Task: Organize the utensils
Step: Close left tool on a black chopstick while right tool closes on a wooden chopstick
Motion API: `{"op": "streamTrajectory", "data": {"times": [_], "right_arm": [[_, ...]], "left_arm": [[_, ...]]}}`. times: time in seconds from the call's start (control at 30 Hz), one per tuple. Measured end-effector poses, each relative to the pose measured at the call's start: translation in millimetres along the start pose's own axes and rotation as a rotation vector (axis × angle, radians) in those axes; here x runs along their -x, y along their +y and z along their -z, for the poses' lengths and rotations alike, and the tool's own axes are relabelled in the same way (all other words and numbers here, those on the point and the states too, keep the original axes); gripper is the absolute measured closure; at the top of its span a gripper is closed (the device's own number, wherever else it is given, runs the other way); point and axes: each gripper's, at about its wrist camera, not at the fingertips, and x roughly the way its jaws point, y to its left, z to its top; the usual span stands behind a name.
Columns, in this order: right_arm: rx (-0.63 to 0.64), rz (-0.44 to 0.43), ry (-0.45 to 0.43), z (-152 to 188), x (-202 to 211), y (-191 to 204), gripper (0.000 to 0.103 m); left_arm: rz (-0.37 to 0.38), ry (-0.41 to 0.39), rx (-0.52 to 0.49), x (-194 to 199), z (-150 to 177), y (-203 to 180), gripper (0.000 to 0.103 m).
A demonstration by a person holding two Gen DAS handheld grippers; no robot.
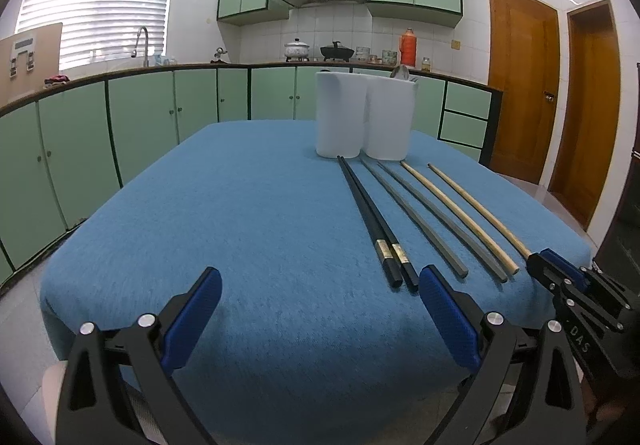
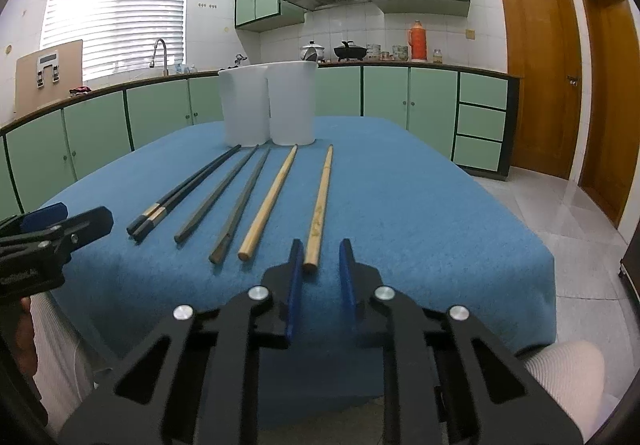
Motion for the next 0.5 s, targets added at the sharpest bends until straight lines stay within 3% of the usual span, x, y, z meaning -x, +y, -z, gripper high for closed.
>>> {"op": "streamTrajectory", "data": {"times": [0.13,0.2,0.37,0.5], "right_arm": [[0.007,0.012,-0.007,-0.5,-5.2,2.6,0.086],[0.013,0.013,-0.007,-1.3,-6.6,3.6,0.095],[0.027,0.032,-0.016,-1.0,-4.5,5.8,0.097],[0.012,0.026,-0.017,0.0,-3.4,1.8,0.097]], "left_arm": [[-0.001,0.002,0.006,-2.2,-1.5,1.0,0.006],[0.000,0.003,0.012,-2.8,-1.0,2.3,0.006],[-0.005,0.004,0.019,-3.9,-0.8,3.3,0.007],[0.006,0.022,0.012,-7.0,0.5,0.7,0.019]]}}
